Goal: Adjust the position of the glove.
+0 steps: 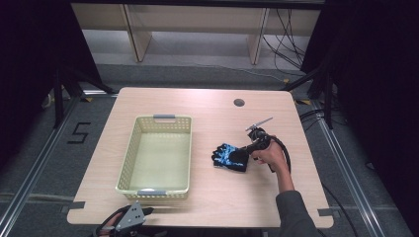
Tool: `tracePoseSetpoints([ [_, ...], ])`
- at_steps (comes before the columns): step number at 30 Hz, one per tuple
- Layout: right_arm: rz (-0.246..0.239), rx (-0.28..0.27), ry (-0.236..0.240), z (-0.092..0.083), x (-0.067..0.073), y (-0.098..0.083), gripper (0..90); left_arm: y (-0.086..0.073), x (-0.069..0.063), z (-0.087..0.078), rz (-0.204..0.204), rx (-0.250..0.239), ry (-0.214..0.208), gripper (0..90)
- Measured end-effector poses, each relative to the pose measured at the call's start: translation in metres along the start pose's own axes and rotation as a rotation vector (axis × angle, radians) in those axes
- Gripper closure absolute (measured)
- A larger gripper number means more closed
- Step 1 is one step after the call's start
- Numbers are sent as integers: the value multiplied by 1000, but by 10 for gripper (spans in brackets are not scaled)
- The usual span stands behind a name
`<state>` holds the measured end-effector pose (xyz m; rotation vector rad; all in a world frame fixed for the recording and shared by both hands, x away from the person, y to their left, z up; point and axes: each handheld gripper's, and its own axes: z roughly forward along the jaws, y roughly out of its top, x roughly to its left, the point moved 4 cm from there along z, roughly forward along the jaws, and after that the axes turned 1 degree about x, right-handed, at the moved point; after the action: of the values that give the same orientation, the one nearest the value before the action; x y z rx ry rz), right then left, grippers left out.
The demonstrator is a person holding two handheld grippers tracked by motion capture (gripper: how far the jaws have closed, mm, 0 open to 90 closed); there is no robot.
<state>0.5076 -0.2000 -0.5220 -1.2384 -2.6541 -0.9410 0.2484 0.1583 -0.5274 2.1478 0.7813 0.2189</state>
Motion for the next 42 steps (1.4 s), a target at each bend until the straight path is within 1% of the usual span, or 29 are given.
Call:
tracePoseSetpoints([
  [4,-25,-23,2,-4,6,1,838,0,1,0,13,15,5,163],
  [7,-85,-49,8,-20,21,8,841,0,1,0,18,-1,4,163],
  [8,-85,-49,8,-20,21,8,841,0,1,0,18,-1,4,163],
  [9,-104,-54,17,-30,31,12,841,0,0,1,-6,-4,-2,163],
  [10,-104,-54,17,-30,31,12,841,0,0,1,-6,-4,-2,163],
  [13,-156,-80,-10,-50,54,15,842,0,1,-1,25,16,7,163],
  [15,-170,-91,1,-61,68,15,842,1,2,-2,58,19,4,163],
  [16,-192,-104,12,-65,74,14,842,1,2,-2,58,19,4,163],
  [17,-210,-105,25,-71,80,13,842,2,-1,0,27,-11,-2,163],
  [18,-210,-105,25,-71,80,13,842,2,-1,0,27,-11,-2,163],
  [19,-214,-106,45,-81,94,7,841,3,-4,1,-1,-20,-1,163],
  [20,-229,-106,50,-85,99,4,841,3,-1,-2,45,18,-9,163],
  [21,-238,-104,55,-88,104,0,841,4,-3,1,31,-15,-3,163],
  [24,-243,-109,90,-90,114,-13,841,5,-6,2,25,1,-5,163],
  [25,-255,-119,89,-89,115,-16,841,7,-5,3,57,-2,0,163],
  [26,-242,-110,109,-88,118,-22,841,8,-9,4,33,-13,2,163],
  [28,-244,-112,130,-84,123,-32,840,10,-11,6,54,-7,-5,164],
  [29,-242,-111,135,-82,125,-37,841,12,-15,8,36,-24,-14,163],
  [30,-231,-99,147,-81,127,-41,840,12,-15,7,67,-16,-15,164],
  [31,-252,-102,146,-79,127,-44,840,14,-18,10,53,-20,-15,166],
  [34,-256,-82,169,-70,129,-54,840,20,-25,17,58,-31,-34,171],
  [35,-267,-76,176,-66,129,-56,840,23,-26,18,98,-1,-42,173],
  [36,-241,-56,193,-63,130,-59,840,25,-29,21,102,-4,-49,174],
  [37,-254,-59,180,-60,128,-61,840,27,-32,25,95,-31,-37,177],
  [38,-223,-43,192,-58,130,-63,840,29,-34,27,104,-24,-44,179],
  [39,-234,-46,190,-55,128,-63,840,32,-36,30,128,-25,-45,180],
  [40,-221,-38,195,-50,127,-66,840,34,-39,35,121,-35,-51,184],
  [41,-224,-29,197,-48,125,-67,840,36,-39,36,161,-4,-44,187],
  [42,-239,-29,195,-43,123,-68,839,37,-42,40,142,-14,-50,189],
])
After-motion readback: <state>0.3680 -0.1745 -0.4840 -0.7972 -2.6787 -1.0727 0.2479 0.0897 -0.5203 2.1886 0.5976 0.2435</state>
